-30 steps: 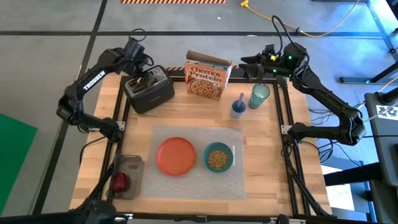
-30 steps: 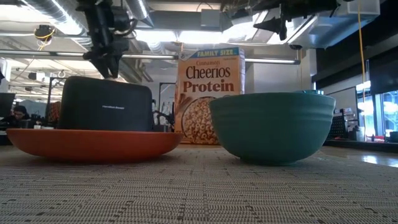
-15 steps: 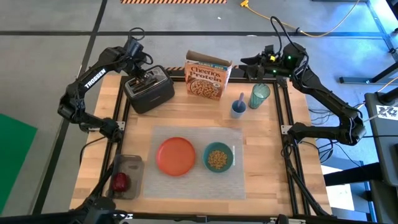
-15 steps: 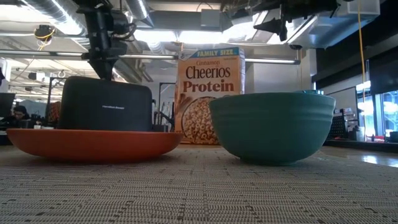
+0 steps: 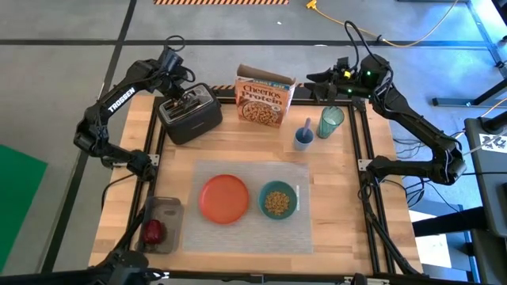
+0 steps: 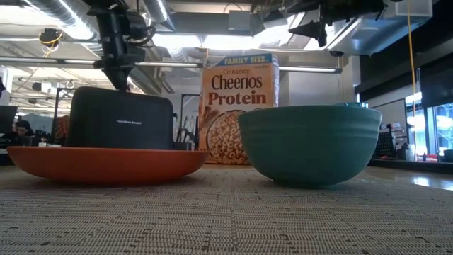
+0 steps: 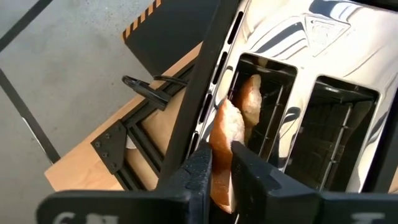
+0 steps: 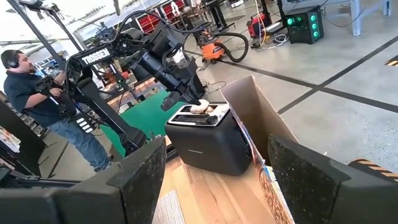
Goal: Arrange a breakfast setting
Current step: Put the bread on the orange plate
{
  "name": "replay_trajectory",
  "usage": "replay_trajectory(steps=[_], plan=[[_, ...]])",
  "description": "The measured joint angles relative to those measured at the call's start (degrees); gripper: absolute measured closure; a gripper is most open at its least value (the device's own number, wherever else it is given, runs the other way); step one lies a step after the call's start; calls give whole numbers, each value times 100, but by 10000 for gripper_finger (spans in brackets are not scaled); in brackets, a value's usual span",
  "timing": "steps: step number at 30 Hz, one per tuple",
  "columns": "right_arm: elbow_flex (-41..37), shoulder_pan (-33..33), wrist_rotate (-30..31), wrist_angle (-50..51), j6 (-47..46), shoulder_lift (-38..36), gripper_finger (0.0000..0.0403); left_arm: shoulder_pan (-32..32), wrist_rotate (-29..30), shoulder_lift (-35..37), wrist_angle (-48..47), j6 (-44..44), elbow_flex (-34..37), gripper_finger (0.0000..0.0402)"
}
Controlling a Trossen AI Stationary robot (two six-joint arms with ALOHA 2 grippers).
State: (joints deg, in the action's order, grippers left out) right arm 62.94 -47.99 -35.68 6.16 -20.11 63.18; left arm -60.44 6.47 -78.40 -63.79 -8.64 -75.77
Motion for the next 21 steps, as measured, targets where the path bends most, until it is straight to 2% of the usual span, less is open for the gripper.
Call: replay_trajectory(steps=[4,9,17,21], plan=[[0,0,-96,1,-43,0,130,66,39,28,-4,187,0,371],[0,-2,-98,4,-50,0,130,181,190,187,-64,232,-177,365],[0,-2,-98,4,-60,0,130,395,115,451,-392,421,-1086,365],[0,-2,-98,1,-63,0,130,534,-296,455,-939,420,-1714,364]])
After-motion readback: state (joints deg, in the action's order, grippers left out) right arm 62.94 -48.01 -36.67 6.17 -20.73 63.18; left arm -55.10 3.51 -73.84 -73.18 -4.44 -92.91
